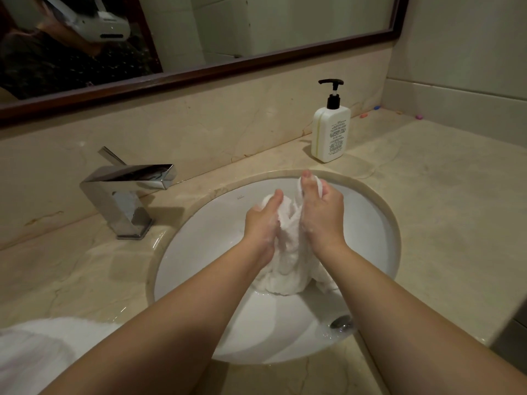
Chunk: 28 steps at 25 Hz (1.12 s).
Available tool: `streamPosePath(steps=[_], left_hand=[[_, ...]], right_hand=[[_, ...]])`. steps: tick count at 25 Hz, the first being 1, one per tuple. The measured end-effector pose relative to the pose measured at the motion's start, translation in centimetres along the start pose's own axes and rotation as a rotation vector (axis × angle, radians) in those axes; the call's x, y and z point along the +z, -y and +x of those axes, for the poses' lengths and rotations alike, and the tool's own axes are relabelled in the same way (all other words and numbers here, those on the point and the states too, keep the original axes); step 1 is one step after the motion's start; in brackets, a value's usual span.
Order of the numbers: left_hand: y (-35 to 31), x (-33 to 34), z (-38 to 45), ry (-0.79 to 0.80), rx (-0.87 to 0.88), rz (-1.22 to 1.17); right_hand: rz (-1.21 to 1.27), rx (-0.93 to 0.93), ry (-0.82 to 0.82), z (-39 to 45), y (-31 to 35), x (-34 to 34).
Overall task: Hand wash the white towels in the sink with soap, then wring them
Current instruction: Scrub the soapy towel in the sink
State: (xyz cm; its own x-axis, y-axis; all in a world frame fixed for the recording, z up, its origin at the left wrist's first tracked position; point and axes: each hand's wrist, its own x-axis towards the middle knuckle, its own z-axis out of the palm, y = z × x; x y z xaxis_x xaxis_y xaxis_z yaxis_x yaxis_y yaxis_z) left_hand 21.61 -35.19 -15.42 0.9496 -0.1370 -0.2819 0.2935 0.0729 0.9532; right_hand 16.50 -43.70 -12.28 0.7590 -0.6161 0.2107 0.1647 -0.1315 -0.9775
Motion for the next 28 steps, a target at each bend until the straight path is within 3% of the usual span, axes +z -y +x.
streamPosePath(steps=[3, 5, 8, 11, 15, 18, 22, 26, 28], left_hand=[[-1.4, -0.1, -0.5, -0.046, 0.298, 0.080], [-2.0, 0.0, -1.0, -0.027, 0.364, 0.066], [-1.9, 0.5, -1.5, 0.019, 0.222, -0.090], [-1.6, 1.2, -1.7, 0.033, 0.105, -0.134], [-0.7, 0.7, 0.0, -0.004, 0.015, -0.172], [-0.4, 1.1, 0.0, 0.078, -0.137, -0.210], [0.0, 0.4, 0.9, 0.082, -0.072, -0.241], [0.1, 0.9, 0.5, 0.089, -0.078, -0.129], [0.2, 0.3, 0.8, 0.084, -0.091, -0.205]], right_hand=[[-0.085, 0.095, -0.077, 0.5, -0.2, -0.5], [-0.110, 0.037, -0.014, -0.4, 0.2, 0.0], [-0.214, -0.111, 0.102, -1.7, 0.5, 1.4], [-0.242, -0.061, -0.029, -0.7, 0.3, 1.7], [-0.284, -0.079, 0.124, -1.1, -0.4, 1.6], [-0.304, -0.040, 0.040, -0.4, -0.5, 1.5], [-0.291, -0.046, 0.135, -1.4, -0.7, 2.2], [-0.267, 0.011, 0.033, -0.5, -0.4, 1.3], [-0.266, -0.028, 0.142, -1.7, -0.2, 1.7]])
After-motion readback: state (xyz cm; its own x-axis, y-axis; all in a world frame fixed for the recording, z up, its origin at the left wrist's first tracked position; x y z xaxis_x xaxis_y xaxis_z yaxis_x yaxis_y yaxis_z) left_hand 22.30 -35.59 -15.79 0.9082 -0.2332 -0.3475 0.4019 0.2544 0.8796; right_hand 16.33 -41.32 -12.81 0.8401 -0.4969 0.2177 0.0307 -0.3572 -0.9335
